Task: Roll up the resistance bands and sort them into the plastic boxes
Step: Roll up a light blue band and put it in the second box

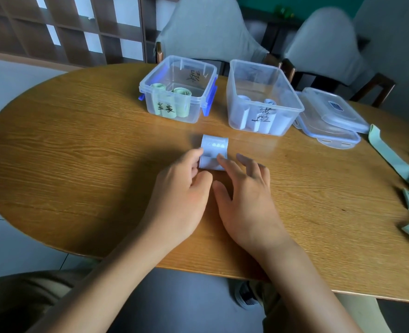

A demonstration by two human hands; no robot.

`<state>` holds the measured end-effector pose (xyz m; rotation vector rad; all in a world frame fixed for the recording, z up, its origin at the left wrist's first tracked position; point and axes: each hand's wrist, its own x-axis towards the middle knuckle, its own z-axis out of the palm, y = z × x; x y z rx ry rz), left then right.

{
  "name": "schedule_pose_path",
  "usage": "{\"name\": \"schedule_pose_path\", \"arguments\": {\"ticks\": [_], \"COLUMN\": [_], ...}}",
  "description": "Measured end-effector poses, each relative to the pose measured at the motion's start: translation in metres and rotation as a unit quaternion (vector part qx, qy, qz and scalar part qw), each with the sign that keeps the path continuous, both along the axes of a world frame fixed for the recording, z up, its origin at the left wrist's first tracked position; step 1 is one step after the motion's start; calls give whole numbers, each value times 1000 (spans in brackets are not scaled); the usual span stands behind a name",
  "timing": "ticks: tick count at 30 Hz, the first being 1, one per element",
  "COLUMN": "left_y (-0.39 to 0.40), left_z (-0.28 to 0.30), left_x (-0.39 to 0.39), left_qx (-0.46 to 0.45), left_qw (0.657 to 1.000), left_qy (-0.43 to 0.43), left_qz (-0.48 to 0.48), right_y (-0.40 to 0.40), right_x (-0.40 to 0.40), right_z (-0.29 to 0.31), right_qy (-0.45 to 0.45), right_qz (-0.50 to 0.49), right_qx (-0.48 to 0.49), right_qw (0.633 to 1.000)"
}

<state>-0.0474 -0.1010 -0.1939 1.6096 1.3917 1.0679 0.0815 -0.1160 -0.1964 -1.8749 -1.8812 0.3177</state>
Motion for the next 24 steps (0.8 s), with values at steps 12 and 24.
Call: {"name": "schedule_pose_path", "arguments": {"ticks": [12, 24], "left_y": [-3, -6], "left_z": [-2, -10], "left_x": [6, 16], "left_qx": [-31, -64], "left_qw": [995, 979], "left_qy": [-99, -193], "left_qz": [3, 15], "right_y": [9, -3], "right_x": [-5, -6], "right_z": [1, -8], "right_qy": [163, 259], "right_qz": [12, -3], "right_qx": [-44, -11], "right_qw": [986, 966]}}
